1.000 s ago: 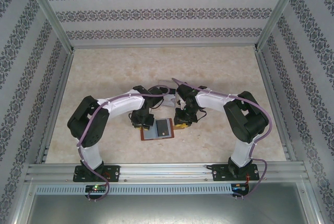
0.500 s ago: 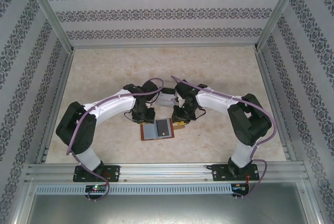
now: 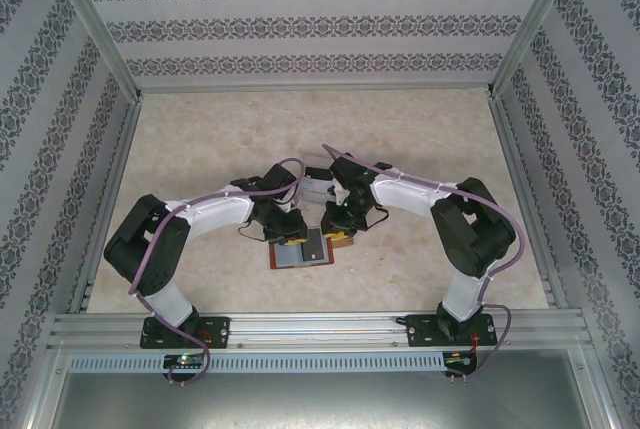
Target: Take the credit cards out of the card holder
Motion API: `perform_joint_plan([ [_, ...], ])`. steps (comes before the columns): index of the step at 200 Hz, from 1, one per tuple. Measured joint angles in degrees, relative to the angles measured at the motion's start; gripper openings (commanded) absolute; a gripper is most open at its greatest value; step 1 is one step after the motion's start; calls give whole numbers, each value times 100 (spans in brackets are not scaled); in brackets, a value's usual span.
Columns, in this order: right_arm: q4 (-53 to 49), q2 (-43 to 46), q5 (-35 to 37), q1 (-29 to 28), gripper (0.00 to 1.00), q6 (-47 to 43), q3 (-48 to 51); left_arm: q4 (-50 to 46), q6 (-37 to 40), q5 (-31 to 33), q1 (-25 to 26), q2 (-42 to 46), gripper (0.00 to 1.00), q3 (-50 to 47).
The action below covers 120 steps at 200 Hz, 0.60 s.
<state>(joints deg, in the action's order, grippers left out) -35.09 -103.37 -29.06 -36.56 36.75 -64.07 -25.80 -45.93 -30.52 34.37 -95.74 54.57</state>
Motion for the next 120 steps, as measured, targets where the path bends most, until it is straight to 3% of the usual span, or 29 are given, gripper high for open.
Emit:
perform_joint_plan([
  [120,437,-348,-258,-120,23,199,0,229,-149,-118,-74,-55,11,-101],
])
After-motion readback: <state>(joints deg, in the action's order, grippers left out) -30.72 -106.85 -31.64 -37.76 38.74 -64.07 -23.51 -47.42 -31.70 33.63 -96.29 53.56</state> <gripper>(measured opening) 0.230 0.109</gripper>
